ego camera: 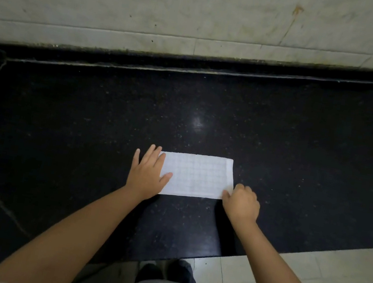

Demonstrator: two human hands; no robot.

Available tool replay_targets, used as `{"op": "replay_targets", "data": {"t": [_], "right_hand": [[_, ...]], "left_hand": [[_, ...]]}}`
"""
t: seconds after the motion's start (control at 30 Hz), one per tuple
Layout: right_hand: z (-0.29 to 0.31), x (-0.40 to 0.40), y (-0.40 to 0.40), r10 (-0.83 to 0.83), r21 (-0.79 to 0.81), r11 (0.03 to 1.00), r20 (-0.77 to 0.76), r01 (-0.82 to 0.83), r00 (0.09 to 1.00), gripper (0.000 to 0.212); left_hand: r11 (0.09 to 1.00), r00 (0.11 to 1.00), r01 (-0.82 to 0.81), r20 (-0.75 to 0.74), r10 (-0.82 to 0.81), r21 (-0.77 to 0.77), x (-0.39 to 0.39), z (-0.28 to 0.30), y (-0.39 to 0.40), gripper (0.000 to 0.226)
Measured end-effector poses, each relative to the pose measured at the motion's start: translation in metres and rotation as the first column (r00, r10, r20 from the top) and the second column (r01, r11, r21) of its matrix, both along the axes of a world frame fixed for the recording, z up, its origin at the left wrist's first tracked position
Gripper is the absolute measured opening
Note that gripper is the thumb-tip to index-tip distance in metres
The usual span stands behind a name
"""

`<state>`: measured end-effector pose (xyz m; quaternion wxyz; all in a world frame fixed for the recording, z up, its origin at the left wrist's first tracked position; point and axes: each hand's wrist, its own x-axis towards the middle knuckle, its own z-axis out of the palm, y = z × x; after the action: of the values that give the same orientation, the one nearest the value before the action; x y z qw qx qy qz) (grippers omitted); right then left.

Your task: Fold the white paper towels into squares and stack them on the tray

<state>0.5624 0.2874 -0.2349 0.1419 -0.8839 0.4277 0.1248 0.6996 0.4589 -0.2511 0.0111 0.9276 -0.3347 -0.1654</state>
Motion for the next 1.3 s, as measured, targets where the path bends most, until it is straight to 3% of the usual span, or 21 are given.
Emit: {"op": "replay_targets", "data": {"t": [0.07, 0.3, 0.43, 0.6, 0.8, 0.9, 1.0, 1.07, 1.2, 1.3], "right_hand": [[0.000, 0.005, 0.004, -0.057, 0.033, 0.998, -0.026, 0.058, 0.998, 0.035], [0.002, 0.014, 0.017, -0.189, 0.040, 0.981, -0.058, 0.191, 0.980, 0.033], [0.002, 0.020, 0.015, -0.352, 0.185, 0.920, 0.007, 0.345, 0.936, 0.032], [0.001, 0.020, 0.008, -0.461, 0.315, 0.859, 0.130, 0.404, 0.878, 0.008], [0.010, 0.025, 0.002, -0.647, 0.490, 0.714, 0.186, 0.500, 0.740, 0.027], [0.025, 0.035, 0.014, -0.542, 0.425, 0.815, 0.317, 0.394, 0.778, 0.028], [0.038, 0.055, 0.049, -0.348, 0.338, 0.921, 0.485, 0.195, 0.802, 0.033], [0.037, 0.070, 0.080, -0.183, 0.252, 0.966, 0.526, 0.053, 0.830, 0.026], [0.005, 0.080, 0.135, 0.265, 0.017, 0.955, 0.398, -0.296, 0.878, 0.010], [-0.018, 0.075, 0.147, 0.433, -0.110, 0.901, 0.290, -0.420, 0.853, 0.009]], "left_hand": [[0.997, 0.999, -0.016, -0.041, 0.019, 0.071, -0.001, -0.008, 0.001, 0.067], [1.000, 0.998, -0.028, -0.054, 0.028, 0.001, -0.004, -0.013, 0.004, 0.070], [0.999, 0.997, -0.039, -0.069, 0.040, 0.006, -0.005, -0.012, 0.004, 0.070], [0.999, 0.997, -0.027, -0.078, 0.029, 0.023, -0.004, -0.009, 0.005, 0.070], [0.999, 0.992, -0.002, -0.126, 0.007, 0.041, 0.000, -0.004, 0.006, 0.069], [0.998, 0.988, -0.053, -0.145, 0.049, -0.026, 0.003, 0.003, 0.014, 0.064], [0.985, 0.982, -0.157, -0.117, 0.147, -0.077, 0.006, 0.007, 0.034, 0.059], [0.974, 0.975, -0.209, -0.099, 0.200, -0.092, 0.007, 0.010, 0.050, 0.057], [0.955, 0.953, -0.295, -0.078, 0.293, -0.021, 0.006, 0.016, 0.082, 0.055], [0.948, 0.944, -0.318, -0.088, 0.318, 0.020, 0.001, 0.014, 0.102, 0.054]]}}
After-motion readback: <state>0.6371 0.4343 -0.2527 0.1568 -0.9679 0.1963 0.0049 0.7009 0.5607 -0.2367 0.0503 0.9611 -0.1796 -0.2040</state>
